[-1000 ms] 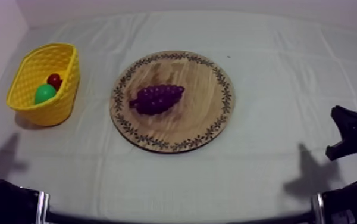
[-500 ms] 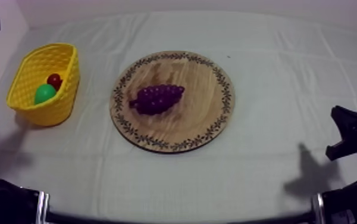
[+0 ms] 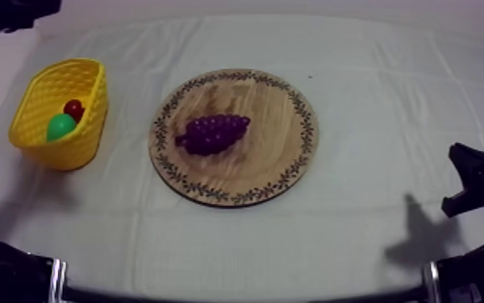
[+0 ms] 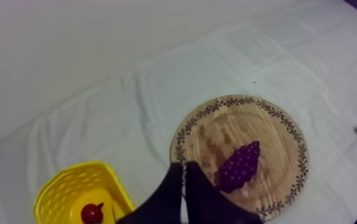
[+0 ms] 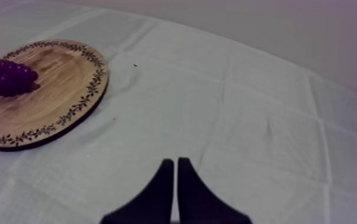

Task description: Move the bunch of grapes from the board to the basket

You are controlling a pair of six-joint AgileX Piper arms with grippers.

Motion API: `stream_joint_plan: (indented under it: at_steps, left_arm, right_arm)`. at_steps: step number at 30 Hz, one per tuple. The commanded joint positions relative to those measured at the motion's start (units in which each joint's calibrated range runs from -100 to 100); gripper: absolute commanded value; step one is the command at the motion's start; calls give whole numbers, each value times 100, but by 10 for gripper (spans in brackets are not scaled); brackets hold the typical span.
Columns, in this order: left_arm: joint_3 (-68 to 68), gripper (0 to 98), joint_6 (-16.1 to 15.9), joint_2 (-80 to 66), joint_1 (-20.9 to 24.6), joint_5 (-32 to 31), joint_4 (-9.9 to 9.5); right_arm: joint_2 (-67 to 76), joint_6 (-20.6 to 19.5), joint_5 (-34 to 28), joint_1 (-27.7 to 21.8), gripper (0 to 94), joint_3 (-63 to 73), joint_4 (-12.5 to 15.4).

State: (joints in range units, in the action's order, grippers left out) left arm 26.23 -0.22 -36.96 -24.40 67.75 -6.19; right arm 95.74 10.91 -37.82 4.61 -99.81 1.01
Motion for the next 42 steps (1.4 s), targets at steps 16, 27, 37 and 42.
stream_joint_plan:
  at_steps: [16,27,37,42]
  left_arm:
    - [-1647,0,-179,2424,-519,457,-56]
    - [-2417,0,-165,3630,-792,752,-191]
    - [-2446,0,-241,3823,-809,900,-203]
    - [-2438,0,-371,3806,-807,927,-191]
  right_arm:
    - [1,1,0,-2,4,3,-1]
    - [1,1,0,-2,4,3,-1]
    - [1,1,0,-2,4,3,-1]
    - [1,1,0,-2,4,3,-1]
